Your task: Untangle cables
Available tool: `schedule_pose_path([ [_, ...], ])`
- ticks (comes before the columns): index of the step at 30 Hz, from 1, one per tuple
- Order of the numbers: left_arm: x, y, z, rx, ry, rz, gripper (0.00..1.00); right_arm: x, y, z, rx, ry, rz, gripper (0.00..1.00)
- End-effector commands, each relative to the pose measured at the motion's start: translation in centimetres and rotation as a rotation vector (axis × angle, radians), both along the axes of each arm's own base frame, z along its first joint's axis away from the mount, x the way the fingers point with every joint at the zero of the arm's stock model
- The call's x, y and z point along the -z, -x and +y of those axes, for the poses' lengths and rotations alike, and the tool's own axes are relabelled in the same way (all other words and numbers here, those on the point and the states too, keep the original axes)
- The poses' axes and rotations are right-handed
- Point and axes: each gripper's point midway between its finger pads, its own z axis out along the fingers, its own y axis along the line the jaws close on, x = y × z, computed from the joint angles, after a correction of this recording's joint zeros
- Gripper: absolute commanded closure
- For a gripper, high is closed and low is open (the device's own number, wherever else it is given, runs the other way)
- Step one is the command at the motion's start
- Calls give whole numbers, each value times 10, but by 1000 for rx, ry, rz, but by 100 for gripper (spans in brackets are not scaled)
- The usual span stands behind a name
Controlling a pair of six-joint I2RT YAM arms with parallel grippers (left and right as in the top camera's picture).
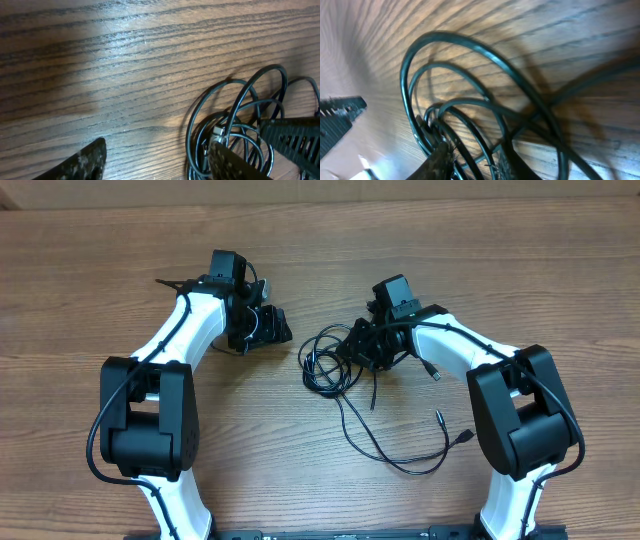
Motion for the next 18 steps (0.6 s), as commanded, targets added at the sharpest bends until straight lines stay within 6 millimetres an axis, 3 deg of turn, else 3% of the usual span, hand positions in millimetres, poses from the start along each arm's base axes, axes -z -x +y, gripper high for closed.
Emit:
schedule_pose_path([
  [1,4,-2,-1,-1,-14,7,32,-55,-15,16,-132,-6,-221,69],
  [4,4,-2,-1,-2,-13,7,32,-86,-10,26,-218,-13,-325,67],
  [6,4,-2,-1,-3,-13,7,31,-93,-3,33,-256,-8,-354,67],
  [10,4,-2,0,-6,-18,7,32,-82,11,44,-325,87,-377,67],
  [11,5,-3,3,-20,-33,9,37,-77,13,45,-338,132,-394,68],
  [14,11,-5,25,-125,-117,33,44,-69,17,51,-351,244,-448,68],
  [18,12,-5,44,-207,-124,69,44,-66,21,68,-372,324,-523,68],
])
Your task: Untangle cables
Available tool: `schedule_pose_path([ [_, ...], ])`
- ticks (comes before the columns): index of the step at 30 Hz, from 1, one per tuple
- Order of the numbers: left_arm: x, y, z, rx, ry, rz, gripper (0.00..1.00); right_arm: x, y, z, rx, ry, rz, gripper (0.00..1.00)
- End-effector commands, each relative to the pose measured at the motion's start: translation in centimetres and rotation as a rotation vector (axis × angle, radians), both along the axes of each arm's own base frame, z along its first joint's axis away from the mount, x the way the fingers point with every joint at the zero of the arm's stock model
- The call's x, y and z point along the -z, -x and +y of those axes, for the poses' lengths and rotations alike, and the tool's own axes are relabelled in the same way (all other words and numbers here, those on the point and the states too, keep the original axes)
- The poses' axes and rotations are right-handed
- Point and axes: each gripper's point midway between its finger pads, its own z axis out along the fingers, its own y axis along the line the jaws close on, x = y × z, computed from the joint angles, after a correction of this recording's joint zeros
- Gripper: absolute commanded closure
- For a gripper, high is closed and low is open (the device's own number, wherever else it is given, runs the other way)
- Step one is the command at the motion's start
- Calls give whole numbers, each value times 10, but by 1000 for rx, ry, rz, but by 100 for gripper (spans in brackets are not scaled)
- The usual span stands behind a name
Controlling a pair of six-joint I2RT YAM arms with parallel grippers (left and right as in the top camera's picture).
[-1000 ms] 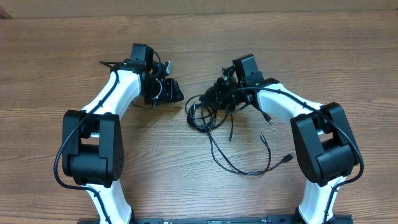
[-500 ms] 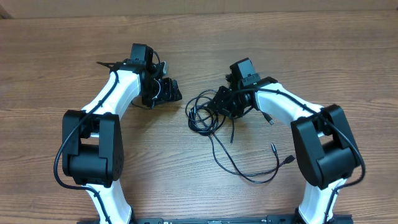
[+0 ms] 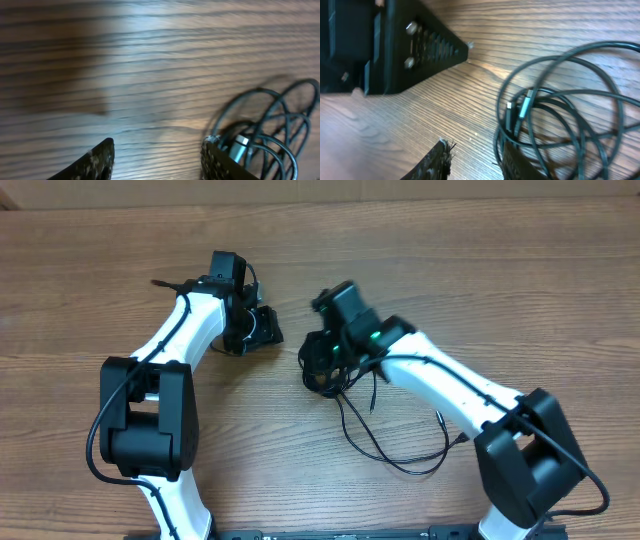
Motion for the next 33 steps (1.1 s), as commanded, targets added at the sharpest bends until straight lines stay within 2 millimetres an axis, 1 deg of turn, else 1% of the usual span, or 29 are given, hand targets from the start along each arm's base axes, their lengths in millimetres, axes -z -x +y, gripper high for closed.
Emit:
schedule_pose_path([
  [1,5,-6,27,-118,-26,31,43,6,-9,1,25,120,-129,68],
  [4,3,-7,32,-141,12,37,36,3,-16,7,38,135,-195,69],
  [8,3,-8,36,-154,22,39,31,1,-20,13,34,110,-215,69],
  [11,3,-9,36,-156,22,33,32,11,-19,19,19,98,-197,69],
  [14,2,-11,35,-154,23,26,32,26,-17,29,-4,80,-171,69],
  [17,3,-11,38,-157,10,26,31,42,-16,30,-6,95,-152,69],
  [19,3,-11,38,-157,9,26,32,52,-16,30,-8,106,-140,69],
  [26,3,-11,38,-157,9,26,30,78,-14,27,-9,144,-106,68],
  [30,3,-11,38,-157,9,26,31,95,-12,11,14,220,-82,69],
  [33,3,-11,38,-157,9,26,30,98,-12,4,27,256,-80,69],
])
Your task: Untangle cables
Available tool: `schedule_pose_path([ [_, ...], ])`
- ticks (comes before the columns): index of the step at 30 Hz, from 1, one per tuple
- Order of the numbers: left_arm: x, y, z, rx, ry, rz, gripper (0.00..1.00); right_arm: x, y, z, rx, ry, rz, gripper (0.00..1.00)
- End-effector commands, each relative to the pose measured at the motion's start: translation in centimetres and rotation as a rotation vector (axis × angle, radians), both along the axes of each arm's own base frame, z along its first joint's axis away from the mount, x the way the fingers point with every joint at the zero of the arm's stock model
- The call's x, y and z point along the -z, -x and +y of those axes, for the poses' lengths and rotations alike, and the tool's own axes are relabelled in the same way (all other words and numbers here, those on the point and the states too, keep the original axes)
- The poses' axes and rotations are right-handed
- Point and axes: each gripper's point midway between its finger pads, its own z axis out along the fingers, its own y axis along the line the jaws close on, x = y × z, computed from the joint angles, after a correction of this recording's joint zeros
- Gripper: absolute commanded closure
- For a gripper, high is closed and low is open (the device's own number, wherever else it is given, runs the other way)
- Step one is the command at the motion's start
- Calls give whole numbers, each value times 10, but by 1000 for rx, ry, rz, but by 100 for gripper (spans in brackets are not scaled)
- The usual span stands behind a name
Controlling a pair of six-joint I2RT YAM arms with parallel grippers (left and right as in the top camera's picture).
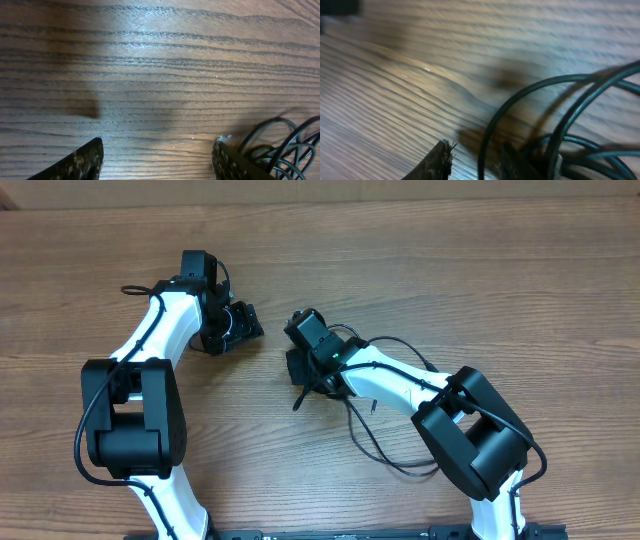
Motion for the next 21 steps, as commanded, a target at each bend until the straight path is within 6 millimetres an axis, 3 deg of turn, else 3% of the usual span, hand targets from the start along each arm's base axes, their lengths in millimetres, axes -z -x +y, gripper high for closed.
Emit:
schedule_pose_path([
  [1,3,-2,-3,-6,4,8,31,17,1,-11,25,67,7,69],
  [7,3,-2,-3,-6,4,8,31,17,2,-10,70,41,29,68],
  [11,3,-2,-3,-6,4,8,33,10,14,19,-7,-100,97,95],
  [13,3,-2,-3,-6,4,8,36,2,16,32,-44,-172,117,96],
  [17,3,-1,-4,-4,12,12,47,-22,4,34,-48,-246,111,96],
  [21,1,-1,-8,0,31,12,50,-46,-15,20,19,-299,89,96],
])
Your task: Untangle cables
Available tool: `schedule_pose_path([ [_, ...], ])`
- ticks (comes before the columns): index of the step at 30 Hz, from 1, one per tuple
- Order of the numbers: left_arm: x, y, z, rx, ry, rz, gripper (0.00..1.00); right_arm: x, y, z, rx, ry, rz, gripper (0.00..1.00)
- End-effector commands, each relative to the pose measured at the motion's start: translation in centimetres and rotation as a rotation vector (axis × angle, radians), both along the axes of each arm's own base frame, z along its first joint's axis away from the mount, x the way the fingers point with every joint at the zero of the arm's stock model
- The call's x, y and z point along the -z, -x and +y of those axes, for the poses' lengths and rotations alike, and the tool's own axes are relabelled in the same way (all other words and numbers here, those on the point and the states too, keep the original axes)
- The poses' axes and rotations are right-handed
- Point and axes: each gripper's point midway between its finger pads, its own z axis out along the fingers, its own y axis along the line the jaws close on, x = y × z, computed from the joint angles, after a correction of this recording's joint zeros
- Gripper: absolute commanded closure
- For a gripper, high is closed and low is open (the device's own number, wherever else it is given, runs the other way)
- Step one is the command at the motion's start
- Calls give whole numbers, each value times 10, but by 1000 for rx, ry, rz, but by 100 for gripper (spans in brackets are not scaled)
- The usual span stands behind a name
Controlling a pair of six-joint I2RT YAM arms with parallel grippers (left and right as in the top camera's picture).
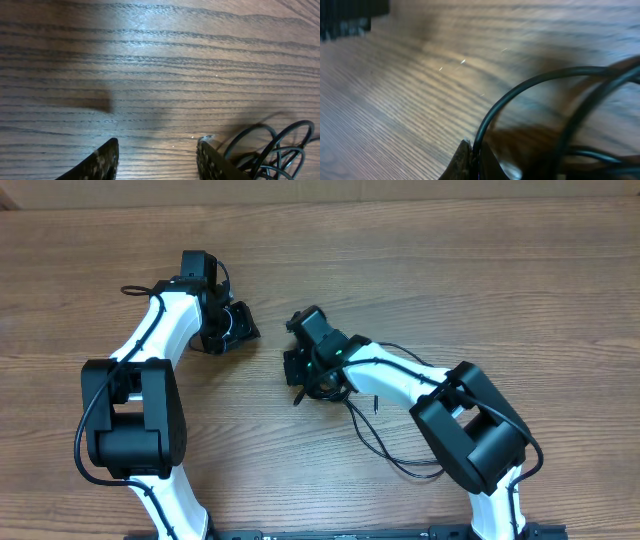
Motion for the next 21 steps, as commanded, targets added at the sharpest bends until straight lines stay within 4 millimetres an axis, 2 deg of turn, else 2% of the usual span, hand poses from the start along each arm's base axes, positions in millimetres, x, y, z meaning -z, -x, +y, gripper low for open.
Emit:
schedule_pose_path([
  [1,2,-2,-7,3,29,9,50,-46,-26,-5,61,-103,-40,96],
  [7,2,-1,-8,4,30,10,50,-41,-44,-37,204,-103,33,96],
  [14,2,-1,-8,3,30,13,56,-39,-49,-56,318,-146,143,96],
  [21,2,0,-8,3,30,16,56,-16,-53,-105,461,89,92,96],
])
